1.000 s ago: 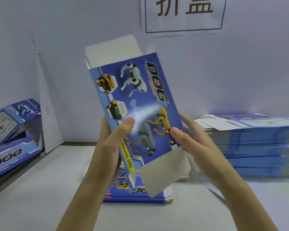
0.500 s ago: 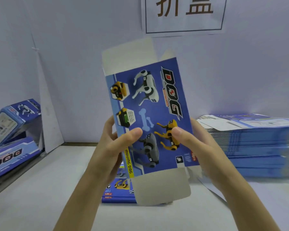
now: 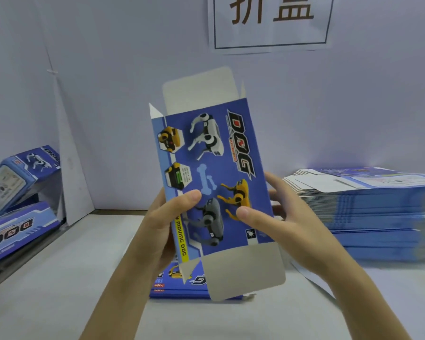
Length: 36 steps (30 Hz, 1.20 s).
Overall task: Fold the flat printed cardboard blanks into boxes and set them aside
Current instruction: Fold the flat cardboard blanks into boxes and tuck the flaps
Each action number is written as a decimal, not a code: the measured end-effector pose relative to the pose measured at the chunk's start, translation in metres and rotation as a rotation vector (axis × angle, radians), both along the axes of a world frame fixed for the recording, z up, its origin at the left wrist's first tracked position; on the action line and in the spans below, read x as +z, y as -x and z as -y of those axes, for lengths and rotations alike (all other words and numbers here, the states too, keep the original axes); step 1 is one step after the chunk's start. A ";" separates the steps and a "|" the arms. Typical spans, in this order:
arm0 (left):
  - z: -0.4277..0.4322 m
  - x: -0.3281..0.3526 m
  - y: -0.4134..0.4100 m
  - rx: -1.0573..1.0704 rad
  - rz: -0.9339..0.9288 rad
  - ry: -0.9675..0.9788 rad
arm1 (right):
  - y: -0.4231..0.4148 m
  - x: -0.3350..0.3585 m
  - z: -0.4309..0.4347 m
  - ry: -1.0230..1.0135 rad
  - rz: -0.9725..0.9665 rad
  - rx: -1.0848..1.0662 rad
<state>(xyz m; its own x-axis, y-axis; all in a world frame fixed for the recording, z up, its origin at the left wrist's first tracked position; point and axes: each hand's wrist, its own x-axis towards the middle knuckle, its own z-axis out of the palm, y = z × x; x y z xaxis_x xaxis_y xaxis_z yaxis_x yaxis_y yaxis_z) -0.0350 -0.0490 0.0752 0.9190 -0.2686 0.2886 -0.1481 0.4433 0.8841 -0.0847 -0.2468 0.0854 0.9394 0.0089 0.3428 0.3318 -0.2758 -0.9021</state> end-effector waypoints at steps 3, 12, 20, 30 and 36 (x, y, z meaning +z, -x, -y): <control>0.010 0.000 -0.001 0.196 0.078 -0.120 | -0.004 -0.003 0.001 -0.135 0.016 -0.042; 0.008 -0.002 0.003 0.867 1.244 -1.342 | -0.019 -0.021 -0.006 0.890 0.624 -0.530; 0.010 0.001 0.007 0.932 1.112 -1.111 | -0.020 -0.017 0.002 0.785 0.824 -0.663; 0.006 0.013 0.020 0.283 0.332 -0.246 | -0.003 -0.002 0.007 -0.132 0.162 -0.097; -0.001 0.014 0.013 0.507 0.275 -0.158 | 0.003 -0.001 -0.018 -0.418 0.183 -0.011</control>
